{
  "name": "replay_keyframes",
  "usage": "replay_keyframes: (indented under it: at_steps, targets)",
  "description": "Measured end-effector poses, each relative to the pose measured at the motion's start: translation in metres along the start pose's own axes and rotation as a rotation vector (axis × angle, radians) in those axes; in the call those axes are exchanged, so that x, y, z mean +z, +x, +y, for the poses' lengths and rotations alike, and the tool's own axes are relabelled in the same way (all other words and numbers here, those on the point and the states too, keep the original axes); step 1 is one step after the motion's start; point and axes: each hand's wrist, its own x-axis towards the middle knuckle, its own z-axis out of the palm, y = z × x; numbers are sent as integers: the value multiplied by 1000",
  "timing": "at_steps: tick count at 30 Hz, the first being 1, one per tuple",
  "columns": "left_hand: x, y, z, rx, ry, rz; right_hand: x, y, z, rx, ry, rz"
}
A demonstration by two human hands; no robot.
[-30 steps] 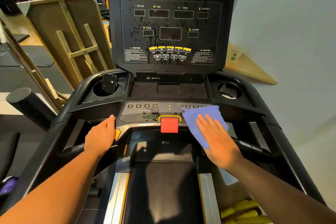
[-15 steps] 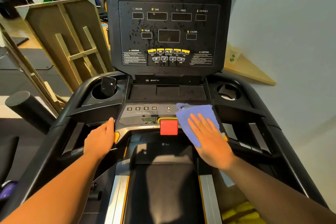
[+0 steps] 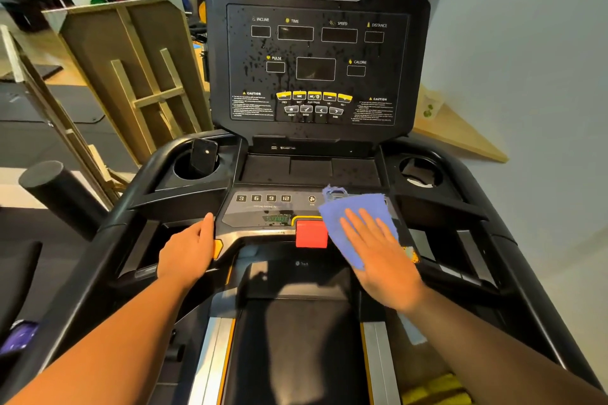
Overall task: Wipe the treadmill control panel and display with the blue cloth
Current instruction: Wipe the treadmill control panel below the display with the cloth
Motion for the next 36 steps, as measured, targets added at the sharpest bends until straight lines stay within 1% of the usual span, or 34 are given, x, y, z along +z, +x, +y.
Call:
replay_keyframes:
  at_steps: [2,4,7,8,9,10,12,14,17,19,21,22,23,24,25,28,30,33,34,36]
  targets:
    - [1,2,-4,4,7,3,-5,-10,20,21,-22,-21]
    - [3,3,-6,6,12,11,-7,-6,27,142,-11,28]
    - [3,3,-6,17,12,21,-7,25,-1,369,38,130]
    - [3,2,-5,19,14,21,-8,35,-15,397,79,127]
    - [2,2,-3,14,18,20,-10,43,-27,385,111,101]
    - [1,1,-2,7,24,18,-7,46,-35,333,108,69]
    - [1,2,-2,4,35,14,-2,41,-39,182,53,38]
    - [0,1,-1,7,35,12,3,26,-26,54,25,22]
    - [1,2,-2,7,32,16,-1,2,1,-34,-60,24]
    - [1,1,-1,10,33,29,-3,1,14,9,-84,38]
    - [1,2,-1,12,37,36,-5,16,9,175,-20,91]
    - [0,2,-1,12,37,36,-8,27,0,273,35,90]
    - [1,2,-2,10,38,36,-11,37,-12,332,77,85]
    - [2,2,-2,7,39,33,-14,45,-24,338,100,80]
    - [2,2,-2,4,37,31,-15,49,-33,295,107,68]
    - [2,3,-3,-5,32,25,-10,39,-38,56,52,18]
    - [1,2,-3,-6,34,21,-7,25,-23,-20,-24,-6]
    - [2,2,-3,3,30,25,-7,10,-4,2,-55,-38]
    - [2,2,-2,5,32,26,-7,12,-2,53,-46,-20]
    - [1,2,-3,7,44,26,-8,27,-9,193,-5,78]
